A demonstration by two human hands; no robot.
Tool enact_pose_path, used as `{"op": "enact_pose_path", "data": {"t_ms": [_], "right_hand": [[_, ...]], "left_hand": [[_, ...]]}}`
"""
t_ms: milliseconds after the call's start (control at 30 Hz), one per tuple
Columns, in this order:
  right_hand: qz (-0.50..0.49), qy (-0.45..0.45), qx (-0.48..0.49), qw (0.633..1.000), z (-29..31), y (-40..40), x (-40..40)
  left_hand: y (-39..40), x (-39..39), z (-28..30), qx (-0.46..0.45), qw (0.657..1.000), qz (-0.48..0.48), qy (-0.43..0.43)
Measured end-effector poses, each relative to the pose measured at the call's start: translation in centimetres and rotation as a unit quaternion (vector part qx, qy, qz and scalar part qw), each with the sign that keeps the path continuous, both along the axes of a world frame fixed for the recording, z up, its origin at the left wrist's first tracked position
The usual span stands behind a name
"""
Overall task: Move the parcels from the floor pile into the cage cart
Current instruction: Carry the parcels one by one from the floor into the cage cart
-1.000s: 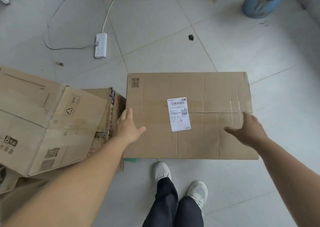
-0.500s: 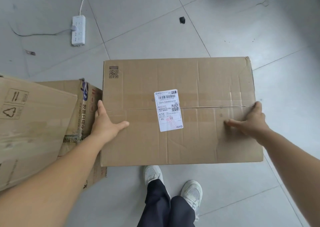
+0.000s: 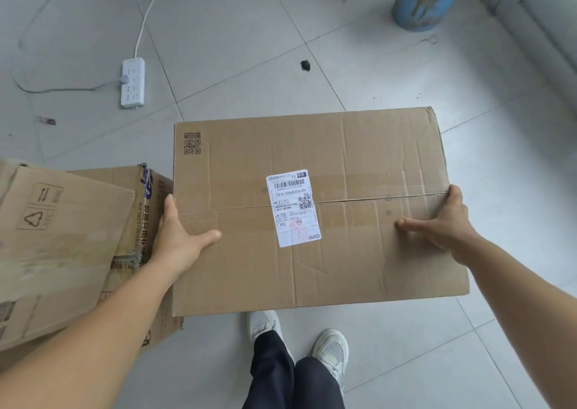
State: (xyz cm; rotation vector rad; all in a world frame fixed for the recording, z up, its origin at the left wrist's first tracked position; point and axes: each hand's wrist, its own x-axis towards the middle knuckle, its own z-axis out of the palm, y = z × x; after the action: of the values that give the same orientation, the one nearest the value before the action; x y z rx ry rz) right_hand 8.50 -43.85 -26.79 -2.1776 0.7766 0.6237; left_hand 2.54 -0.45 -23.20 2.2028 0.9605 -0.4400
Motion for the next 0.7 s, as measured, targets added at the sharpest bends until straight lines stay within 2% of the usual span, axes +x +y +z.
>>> {"op": "enact_pose_path", "data": {"t_ms": [400, 700], "right_hand": [[-0.079, -0.073, -0.016, 0.994, 17.4, -4.2, -3.4], [-0.159, -0.119, -0.041, 0.979, 27.9, -4.8, -10.2]], "left_hand": [[-3.7, 2.6, 16.2, -0.049, 0.991, -0.058, -0.109], [-5.0, 3.2, 25.9, -0.065, 0.972, -0.154, -0.163]]}}
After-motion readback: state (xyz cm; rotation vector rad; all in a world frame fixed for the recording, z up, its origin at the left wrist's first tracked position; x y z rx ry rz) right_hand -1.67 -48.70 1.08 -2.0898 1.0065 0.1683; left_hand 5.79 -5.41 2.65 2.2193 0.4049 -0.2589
